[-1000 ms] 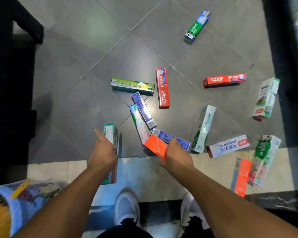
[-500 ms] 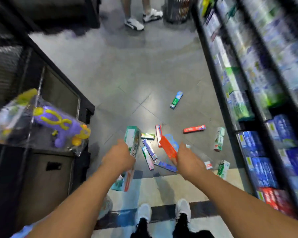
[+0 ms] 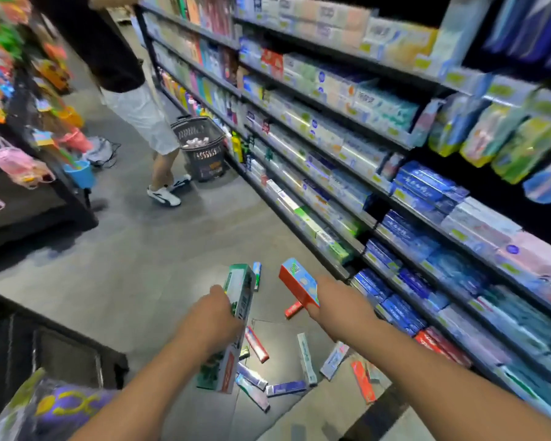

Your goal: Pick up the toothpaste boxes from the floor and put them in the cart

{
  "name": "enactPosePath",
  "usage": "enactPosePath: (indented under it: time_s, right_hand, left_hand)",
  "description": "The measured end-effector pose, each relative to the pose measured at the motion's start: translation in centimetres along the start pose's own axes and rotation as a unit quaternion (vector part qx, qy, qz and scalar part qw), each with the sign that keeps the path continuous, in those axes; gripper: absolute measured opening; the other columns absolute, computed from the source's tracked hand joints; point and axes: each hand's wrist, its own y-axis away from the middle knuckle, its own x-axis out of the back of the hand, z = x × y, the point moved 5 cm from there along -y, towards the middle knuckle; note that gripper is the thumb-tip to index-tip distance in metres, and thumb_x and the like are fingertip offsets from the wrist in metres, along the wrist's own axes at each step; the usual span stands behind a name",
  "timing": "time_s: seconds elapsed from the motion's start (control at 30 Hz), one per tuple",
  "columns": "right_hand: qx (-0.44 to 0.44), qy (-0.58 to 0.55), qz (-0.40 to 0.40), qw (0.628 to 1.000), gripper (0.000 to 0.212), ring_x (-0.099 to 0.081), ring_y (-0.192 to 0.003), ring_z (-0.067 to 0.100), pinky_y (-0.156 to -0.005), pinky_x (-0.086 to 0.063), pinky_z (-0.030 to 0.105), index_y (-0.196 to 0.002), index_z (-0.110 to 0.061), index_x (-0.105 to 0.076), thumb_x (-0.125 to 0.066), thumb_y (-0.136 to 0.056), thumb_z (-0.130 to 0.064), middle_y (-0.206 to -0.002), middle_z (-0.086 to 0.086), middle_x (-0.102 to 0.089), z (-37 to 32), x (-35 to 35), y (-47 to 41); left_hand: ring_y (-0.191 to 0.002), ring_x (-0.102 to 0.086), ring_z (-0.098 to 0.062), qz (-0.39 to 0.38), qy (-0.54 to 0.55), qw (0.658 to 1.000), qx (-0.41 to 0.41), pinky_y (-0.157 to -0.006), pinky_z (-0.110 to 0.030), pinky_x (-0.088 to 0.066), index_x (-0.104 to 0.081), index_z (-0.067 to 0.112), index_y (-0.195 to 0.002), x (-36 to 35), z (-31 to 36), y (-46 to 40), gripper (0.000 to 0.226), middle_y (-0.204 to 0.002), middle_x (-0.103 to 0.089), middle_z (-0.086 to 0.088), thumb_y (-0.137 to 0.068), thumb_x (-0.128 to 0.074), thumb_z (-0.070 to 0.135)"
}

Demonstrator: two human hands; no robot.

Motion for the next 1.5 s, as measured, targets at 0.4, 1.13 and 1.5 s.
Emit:
enactPosePath:
  time_s: [0.4, 1.13, 1.5]
  right_hand:
    - [-0.24, -0.005, 0.124, 0.963, 0.042, -0.063, -0.102, 0.034, -0.065, -0.039, 0.035, -0.123, -0.013, -0.043, -0.054, -0.092, -0.039, -0.116, 0.011, -0.062, 24.0, 8.9, 19.6]
    - [-0.715, -0.111, 0.194, 0.663, 0.023, -0.064, -0.097, 0.027, -0.066, -0.037, 0.03, -0.114, -0.015, -0.048, -0.05, -0.093, -0.024, -0.104, 0.005, -0.063, 57.1, 0.4, 82.5]
    - [-0.822, -0.17, 0.197, 0.506, 0.026, -0.062, -0.104, 0.03, -0.07, -0.038, 0.029, -0.113, -0.017, -0.05, -0.052, -0.091, -0.031, -0.113, 0.006, -0.063, 63.8, -4.1, 98.8]
  left_hand:
    - [-0.098, -0.062, -0.029, -0.027, -0.151, 0.945, -0.288, -0.074, -0.034, -0.049, -0.048, 0.01, -0.107, -5.6, 29.9, 11.3, 0.039, -0.107, -0.061, -0.009, -0.08, -0.067, 0.031]
    - [-0.078, -0.056, -0.025, -0.143, -0.312, 0.609, -0.715, -0.054, -0.031, -0.038, -0.038, 0.013, -0.095, -44.5, 66.9, 64.6, 0.034, -0.089, -0.052, -0.005, -0.084, -0.062, 0.034]
    - [-0.094, -0.061, -0.028, -0.192, -0.354, 0.471, -0.785, -0.07, -0.033, -0.049, -0.042, 0.01, -0.112, -58.8, 74.2, 80.6, 0.044, -0.098, -0.054, -0.003, -0.082, -0.063, 0.035]
